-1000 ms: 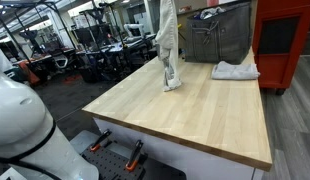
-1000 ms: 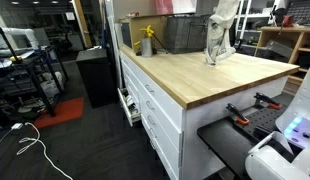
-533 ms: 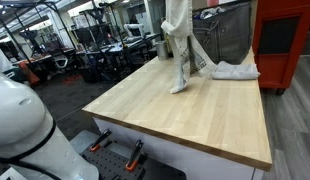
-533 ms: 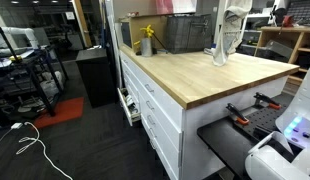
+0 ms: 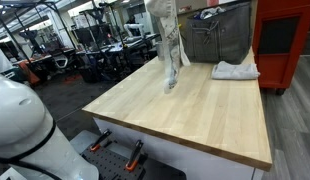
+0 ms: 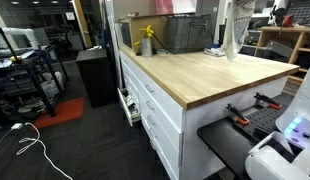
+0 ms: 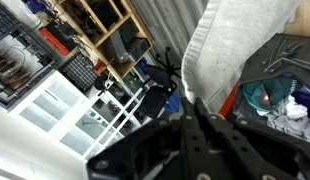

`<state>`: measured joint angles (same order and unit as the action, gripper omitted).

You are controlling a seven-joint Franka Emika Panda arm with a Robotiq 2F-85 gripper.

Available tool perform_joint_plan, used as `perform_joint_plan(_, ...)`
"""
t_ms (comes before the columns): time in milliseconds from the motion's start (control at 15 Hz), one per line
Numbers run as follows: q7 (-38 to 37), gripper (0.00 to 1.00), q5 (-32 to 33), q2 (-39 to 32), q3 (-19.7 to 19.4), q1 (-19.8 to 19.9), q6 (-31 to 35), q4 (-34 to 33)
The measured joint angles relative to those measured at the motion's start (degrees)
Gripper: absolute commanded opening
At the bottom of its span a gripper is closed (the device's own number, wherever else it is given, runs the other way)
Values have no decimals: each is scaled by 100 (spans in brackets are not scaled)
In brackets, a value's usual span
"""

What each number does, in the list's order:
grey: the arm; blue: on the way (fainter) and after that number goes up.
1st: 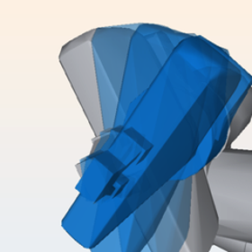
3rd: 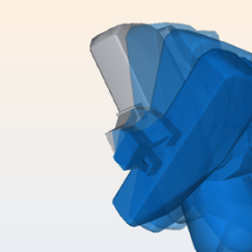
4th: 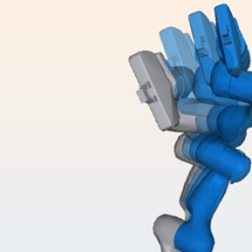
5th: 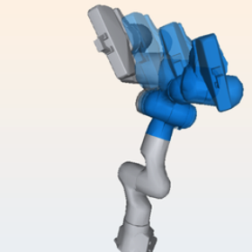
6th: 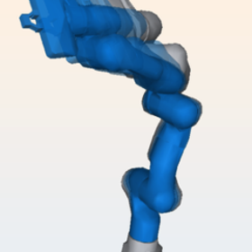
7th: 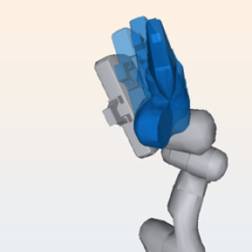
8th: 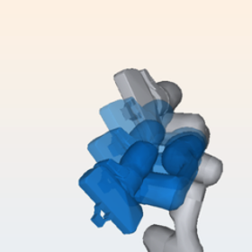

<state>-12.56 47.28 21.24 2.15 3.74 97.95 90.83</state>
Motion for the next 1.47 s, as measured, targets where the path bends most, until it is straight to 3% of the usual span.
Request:
perform_joint_plan(267,15,2,0,-77,224,-114,74,-102)
perform_joint_plan(333,17,30,0,-124,313,-178,110,-106)
perform_joint_plan(467,26,37,-1,-247,534,-354,164,-105)
perform_joint_plan(733,59,67,-31,-515,953,-770,215,-103)
perform_joint_plan(1000,222,98,-263,-659,985,-948,219,-101)
perform_joint_plan(1467,454,100,-1430,-632,383,-910,222,290)
